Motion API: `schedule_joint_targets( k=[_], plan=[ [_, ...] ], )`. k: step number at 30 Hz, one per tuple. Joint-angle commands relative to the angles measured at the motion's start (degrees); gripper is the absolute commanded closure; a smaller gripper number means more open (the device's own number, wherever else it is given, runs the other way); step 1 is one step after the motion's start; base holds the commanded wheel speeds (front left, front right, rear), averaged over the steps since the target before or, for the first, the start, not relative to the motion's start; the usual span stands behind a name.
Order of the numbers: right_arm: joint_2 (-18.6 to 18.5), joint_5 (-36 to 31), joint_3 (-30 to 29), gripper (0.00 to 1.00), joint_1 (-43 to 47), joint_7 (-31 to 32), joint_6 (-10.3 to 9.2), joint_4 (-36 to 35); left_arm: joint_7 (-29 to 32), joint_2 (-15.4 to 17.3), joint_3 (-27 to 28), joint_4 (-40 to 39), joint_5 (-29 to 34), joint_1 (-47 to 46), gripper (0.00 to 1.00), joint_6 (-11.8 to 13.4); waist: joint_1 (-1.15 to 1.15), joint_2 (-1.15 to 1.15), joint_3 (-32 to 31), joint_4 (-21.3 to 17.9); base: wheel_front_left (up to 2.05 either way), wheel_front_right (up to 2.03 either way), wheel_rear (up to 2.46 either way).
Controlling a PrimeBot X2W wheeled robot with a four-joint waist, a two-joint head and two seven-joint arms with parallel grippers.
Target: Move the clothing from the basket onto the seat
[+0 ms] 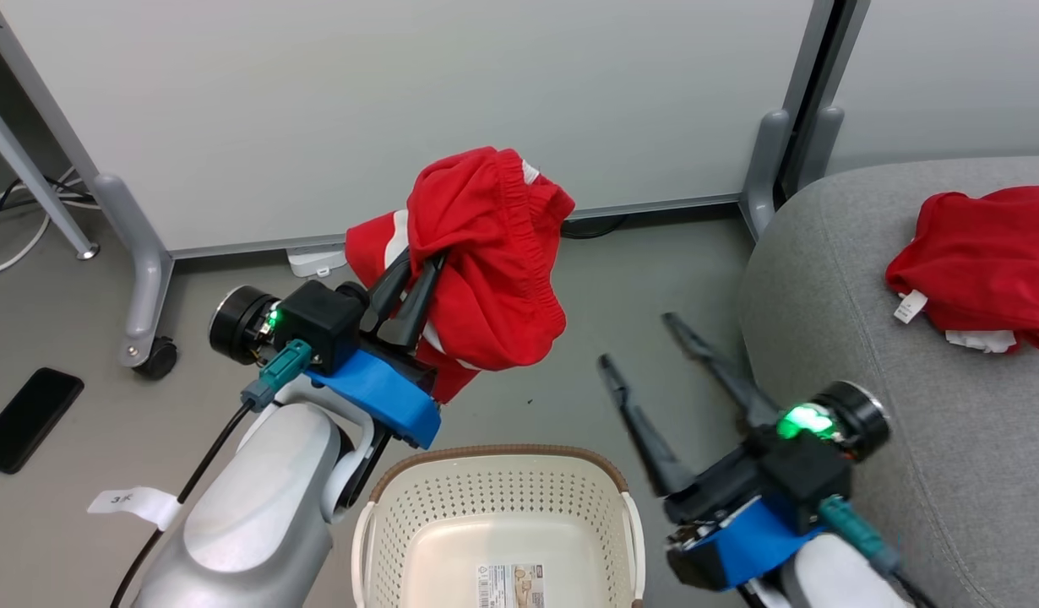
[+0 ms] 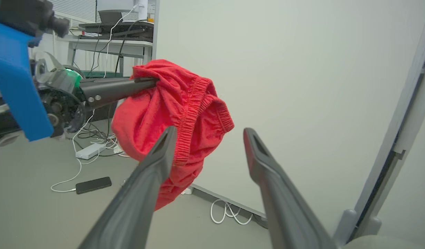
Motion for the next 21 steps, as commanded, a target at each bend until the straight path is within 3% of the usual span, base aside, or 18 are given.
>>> schedule_joint_targets(
  k=[1,9,21],
  plan=[
    [-1.1,-0.6,2.4,0.00,-1.5,0.0,0.02,0.9,-0.3,-0.3,0.2,-0.3,0.5,-1.3,1.00,-0.1,0.00,0.00,0.4,0.3,0.00,0.00,0.00],
    [-3.6,-3.1,11.2,0.00,-8.8,0.0,0.02,6.4,-0.3,-1.8,-0.3,-0.6,1.1,-3.0,1.00,-0.3,0.00,0.00,2.5,1.9,0.00,0.00,0.00],
    [-1.0,-12.7,15.1,0.00,-19.6,0.0,0.02,15.5,-0.3,-4.0,-1.7,-0.3,1.6,-4.8,1.00,-0.5,0.00,0.00,5.2,3.2,0.00,0.00,0.00]
  ],
)
